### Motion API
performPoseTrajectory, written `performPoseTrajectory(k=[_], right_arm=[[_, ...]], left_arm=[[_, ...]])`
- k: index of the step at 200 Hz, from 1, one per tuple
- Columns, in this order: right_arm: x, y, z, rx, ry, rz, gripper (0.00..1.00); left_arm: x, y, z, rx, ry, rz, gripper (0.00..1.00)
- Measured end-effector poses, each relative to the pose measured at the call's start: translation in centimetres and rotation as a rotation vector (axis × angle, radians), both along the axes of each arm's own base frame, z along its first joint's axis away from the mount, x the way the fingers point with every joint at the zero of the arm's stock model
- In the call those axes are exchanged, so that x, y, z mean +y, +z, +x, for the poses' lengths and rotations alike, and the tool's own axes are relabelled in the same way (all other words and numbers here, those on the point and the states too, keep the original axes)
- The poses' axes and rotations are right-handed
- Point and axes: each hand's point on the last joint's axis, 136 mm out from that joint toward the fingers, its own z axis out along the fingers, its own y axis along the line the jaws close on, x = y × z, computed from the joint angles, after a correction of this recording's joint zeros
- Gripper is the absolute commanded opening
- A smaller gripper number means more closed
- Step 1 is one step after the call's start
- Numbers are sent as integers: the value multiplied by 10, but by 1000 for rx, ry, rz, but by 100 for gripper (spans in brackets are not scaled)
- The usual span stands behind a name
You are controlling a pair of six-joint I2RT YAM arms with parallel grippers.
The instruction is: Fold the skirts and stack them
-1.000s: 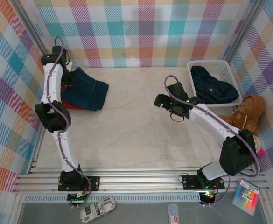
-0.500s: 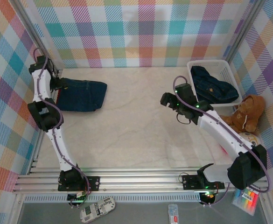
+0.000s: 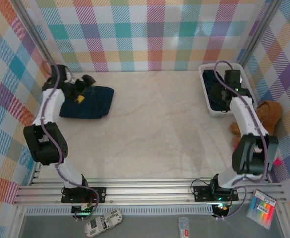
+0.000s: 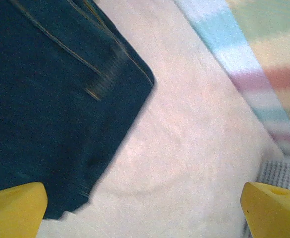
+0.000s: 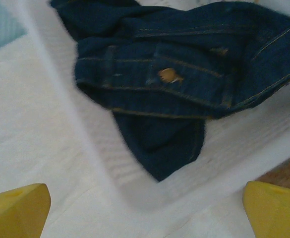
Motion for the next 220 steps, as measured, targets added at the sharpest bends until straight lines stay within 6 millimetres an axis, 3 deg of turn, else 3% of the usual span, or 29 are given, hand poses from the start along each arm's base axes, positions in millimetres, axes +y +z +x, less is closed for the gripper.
performPoseTrajectory(k=[14,27,49,78,103,127,143,157,166,198,202,220], right_arm=[[-15,-11,16,57,22,-33,99],[-27,-22,32,106,55,-67,99],[-47,-41,50,181,117,-141,99],[-71,-67,73,291,185,-266,99],[-80,-91,91,362,237,-332,99],[-86,-108,108,399,268,-365,98],[-87,-114,119,415,285,-368,85],[-88,-117,127,421,282,-365,61],[-89,-119,129,420,277,-361,51],[-86,-119,125,417,267,-339,4],[-85,-117,124,415,271,-341,0],[-83,-105,116,399,267,-337,0]], left_arm=[[-32,-15,-11,32,-64,-37,100],[-40,-29,-25,70,-71,-47,100],[-26,-36,-43,94,-24,-16,100],[-12,-16,-58,33,27,29,100],[-6,-1,-65,-15,51,53,100],[-4,-3,-66,-11,63,57,100],[-4,-5,-68,-2,67,54,100],[-4,-6,-67,-1,69,51,100],[-4,-6,-67,-2,69,46,100],[-5,-6,-65,-12,70,42,100],[-5,-6,-65,-11,70,42,100],[-5,-7,-65,-13,69,41,100]])
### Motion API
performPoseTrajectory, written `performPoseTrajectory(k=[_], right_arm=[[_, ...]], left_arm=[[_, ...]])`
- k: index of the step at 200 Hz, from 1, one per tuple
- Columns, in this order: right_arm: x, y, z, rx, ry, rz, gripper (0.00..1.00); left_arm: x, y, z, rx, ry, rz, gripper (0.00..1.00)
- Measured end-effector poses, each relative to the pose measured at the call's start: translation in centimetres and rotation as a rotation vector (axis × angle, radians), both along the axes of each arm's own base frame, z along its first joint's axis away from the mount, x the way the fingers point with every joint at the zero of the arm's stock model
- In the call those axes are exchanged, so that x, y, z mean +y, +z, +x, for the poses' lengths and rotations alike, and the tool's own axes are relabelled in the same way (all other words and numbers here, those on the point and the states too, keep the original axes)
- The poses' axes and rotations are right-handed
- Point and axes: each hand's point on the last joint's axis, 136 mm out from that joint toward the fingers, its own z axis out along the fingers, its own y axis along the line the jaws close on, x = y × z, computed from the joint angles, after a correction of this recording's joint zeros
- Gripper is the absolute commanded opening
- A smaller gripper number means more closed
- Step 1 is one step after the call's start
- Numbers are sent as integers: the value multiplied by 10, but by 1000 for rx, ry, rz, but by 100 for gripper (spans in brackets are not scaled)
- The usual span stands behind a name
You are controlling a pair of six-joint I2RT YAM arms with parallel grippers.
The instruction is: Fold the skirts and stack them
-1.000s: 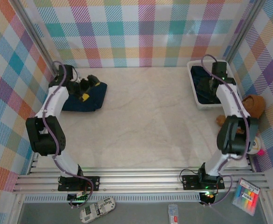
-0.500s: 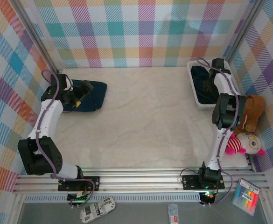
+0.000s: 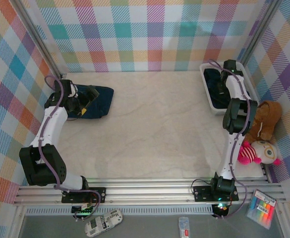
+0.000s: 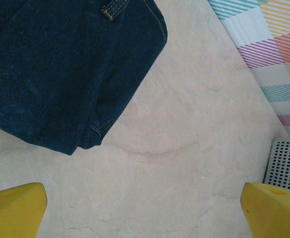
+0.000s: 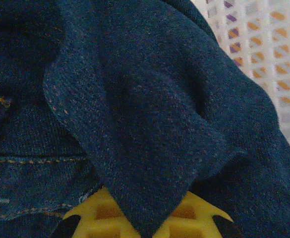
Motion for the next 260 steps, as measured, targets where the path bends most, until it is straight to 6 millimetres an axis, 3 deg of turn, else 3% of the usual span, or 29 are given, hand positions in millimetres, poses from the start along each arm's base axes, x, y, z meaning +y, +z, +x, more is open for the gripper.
performPoseTrajectory(k=[26,53,94,124,157,184,216,238,254,256,260], right_arm=[[2,22,-12,-22,-7,1,0],[10,58,-26,-100,-33,21,0],[32,156,-45,-348,-47,76,0],[64,222,-56,-521,-3,158,0],[126,264,-70,-609,131,248,0],[198,279,-81,-618,310,345,0],[281,278,-96,-565,555,446,0],[326,269,-106,-511,715,516,0],[341,255,-107,-467,769,550,0],[342,252,-106,-460,772,552,3],[343,246,-105,-444,774,554,19]], left_arm=[[-5,-1,0,1,-17,-27,100],[-8,-2,3,-4,-31,-40,100],[-11,-1,2,-10,-57,-43,100],[-13,-3,2,-5,-65,-48,100],[-13,-5,2,0,-68,-52,100],[-15,-6,2,4,-72,-56,100],[-16,-10,3,16,-76,-65,100],[-17,-10,3,16,-77,-67,100],[-17,-11,3,16,-78,-67,100],[-17,-11,3,17,-78,-67,100],[-17,-11,3,17,-78,-68,100]])
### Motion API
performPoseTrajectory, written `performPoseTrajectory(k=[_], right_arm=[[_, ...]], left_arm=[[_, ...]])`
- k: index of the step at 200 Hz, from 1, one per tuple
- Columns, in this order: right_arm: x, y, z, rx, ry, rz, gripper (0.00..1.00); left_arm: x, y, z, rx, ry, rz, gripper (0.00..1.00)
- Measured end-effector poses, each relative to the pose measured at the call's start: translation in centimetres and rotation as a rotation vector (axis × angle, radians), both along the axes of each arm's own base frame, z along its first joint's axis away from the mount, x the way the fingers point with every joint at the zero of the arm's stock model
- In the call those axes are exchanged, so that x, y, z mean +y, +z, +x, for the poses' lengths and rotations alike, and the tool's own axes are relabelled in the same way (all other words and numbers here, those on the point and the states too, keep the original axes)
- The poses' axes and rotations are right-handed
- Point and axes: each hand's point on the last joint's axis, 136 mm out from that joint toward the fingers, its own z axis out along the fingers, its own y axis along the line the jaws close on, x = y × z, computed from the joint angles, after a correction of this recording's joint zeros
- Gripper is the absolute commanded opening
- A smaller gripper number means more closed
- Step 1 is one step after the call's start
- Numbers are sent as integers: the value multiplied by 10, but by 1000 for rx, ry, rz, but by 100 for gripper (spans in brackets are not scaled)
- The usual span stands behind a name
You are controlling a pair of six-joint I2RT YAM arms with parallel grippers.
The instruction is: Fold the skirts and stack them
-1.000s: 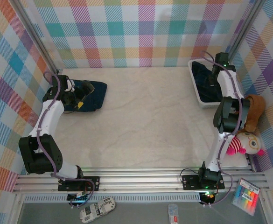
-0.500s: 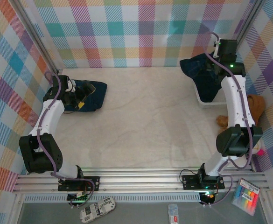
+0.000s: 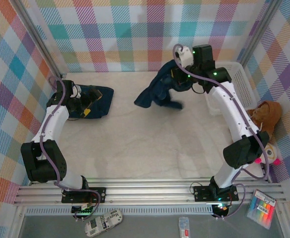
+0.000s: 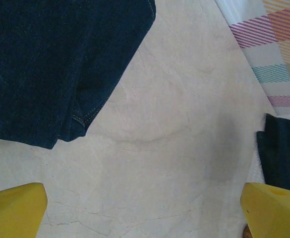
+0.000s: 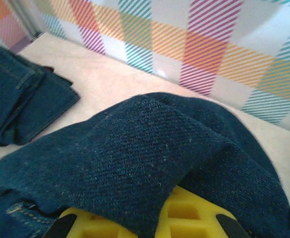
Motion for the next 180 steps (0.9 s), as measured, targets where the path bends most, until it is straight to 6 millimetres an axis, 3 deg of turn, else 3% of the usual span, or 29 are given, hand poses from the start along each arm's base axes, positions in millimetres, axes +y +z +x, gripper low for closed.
performPoseTrajectory(k=[10,12,15,36,74,105,122,159,180], right_arm=[[1,-15,3,34,1,-12,74],[1,-18,4,40,2,-15,92],[1,-23,5,48,3,-19,100],[-1,-47,8,95,-3,-34,99],[-16,-66,-4,86,-87,-17,99],[-39,-72,-22,74,-234,33,99],[-51,-85,-30,94,-306,80,99],[-81,-160,-49,291,-502,261,99],[-90,-205,-65,399,-606,326,99]], left_arm=[[0,0,0,1,0,0,100],[0,0,0,1,-1,0,100],[0,0,0,1,-1,0,100],[-2,0,0,1,-7,-5,100],[-12,-6,-1,22,-37,0,100],[-42,-10,-4,39,-128,40,100],[-63,-9,-3,30,-192,70,100],[-105,-24,-10,61,-311,136,100],[-130,-39,-24,85,-366,159,94]])
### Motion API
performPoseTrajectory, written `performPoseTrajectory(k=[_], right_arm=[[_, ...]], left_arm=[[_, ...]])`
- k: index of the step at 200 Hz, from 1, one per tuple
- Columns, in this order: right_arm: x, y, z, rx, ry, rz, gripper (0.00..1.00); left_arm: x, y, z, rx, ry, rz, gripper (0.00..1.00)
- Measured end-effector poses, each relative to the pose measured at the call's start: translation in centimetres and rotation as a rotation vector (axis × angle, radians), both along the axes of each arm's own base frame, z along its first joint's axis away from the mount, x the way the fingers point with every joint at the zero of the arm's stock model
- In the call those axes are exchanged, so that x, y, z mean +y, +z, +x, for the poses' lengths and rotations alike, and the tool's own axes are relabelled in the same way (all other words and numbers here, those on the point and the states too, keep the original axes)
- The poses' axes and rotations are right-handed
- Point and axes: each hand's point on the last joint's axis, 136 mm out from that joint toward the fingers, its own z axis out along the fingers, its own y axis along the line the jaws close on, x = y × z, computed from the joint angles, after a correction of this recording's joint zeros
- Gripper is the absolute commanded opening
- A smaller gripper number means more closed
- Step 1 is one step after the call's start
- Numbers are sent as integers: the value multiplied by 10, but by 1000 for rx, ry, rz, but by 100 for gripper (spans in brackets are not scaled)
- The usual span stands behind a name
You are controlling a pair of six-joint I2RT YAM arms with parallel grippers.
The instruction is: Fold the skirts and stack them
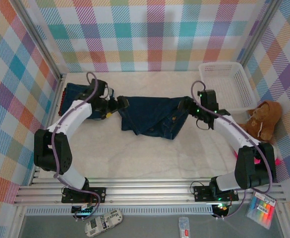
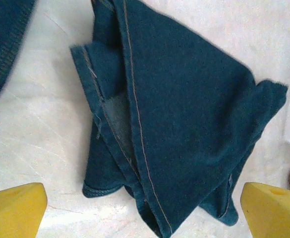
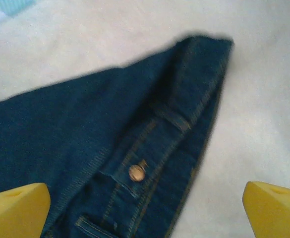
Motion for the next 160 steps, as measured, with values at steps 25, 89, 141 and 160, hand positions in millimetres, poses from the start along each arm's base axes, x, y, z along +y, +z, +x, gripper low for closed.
performPoseTrajectory(k=[25,89,141,160], right_arm=[[1,-9,-4,32,-54,58,99],[3,8,16,-4,-116,118,99],[4,11,18,-9,-116,120,99],[4,11,18,-9,-116,119,99]], left_arm=[[-21,-18,-20,22,-61,35,89],[-80,-78,-107,9,-310,157,76],[-94,-80,-98,-118,-322,257,59],[-90,-79,-89,-154,-291,293,53]])
